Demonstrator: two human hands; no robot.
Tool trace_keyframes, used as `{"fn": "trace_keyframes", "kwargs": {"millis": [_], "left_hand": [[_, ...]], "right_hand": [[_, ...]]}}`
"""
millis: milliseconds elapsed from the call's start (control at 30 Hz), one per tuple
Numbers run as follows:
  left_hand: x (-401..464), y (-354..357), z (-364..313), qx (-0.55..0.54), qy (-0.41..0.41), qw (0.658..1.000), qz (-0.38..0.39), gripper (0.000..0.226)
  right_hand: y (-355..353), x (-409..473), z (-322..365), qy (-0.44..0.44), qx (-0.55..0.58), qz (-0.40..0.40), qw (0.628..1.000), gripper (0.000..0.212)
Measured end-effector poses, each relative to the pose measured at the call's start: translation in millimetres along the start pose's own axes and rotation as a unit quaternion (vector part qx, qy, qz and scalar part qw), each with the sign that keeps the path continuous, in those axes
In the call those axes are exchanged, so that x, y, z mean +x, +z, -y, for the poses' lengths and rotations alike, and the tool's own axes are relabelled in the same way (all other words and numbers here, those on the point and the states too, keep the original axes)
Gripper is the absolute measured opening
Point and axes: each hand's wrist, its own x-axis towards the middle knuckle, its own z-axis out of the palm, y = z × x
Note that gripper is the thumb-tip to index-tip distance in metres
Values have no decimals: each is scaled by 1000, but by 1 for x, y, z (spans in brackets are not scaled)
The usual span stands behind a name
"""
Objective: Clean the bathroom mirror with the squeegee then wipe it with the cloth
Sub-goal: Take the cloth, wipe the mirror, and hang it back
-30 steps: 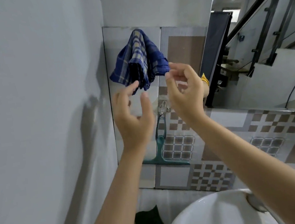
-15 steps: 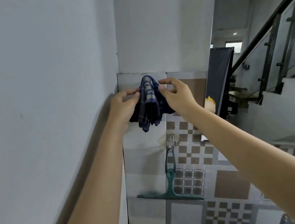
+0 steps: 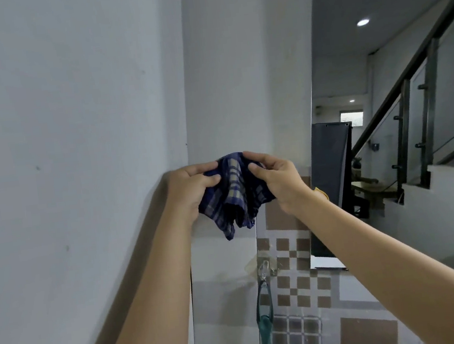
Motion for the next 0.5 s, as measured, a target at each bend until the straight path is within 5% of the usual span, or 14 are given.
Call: {"fn": "trace_keyframes", "kwargs": {"millis": [333,500], "left_hand": [[-33,-1,-51,16,113,990,80,16],[-65,19,-69,-53,104,979,169,21]], "right_hand": [[-29,-38,52,-76,-73,48,993,13],[-50,-75,57,-75,25,85,993,17]]}}
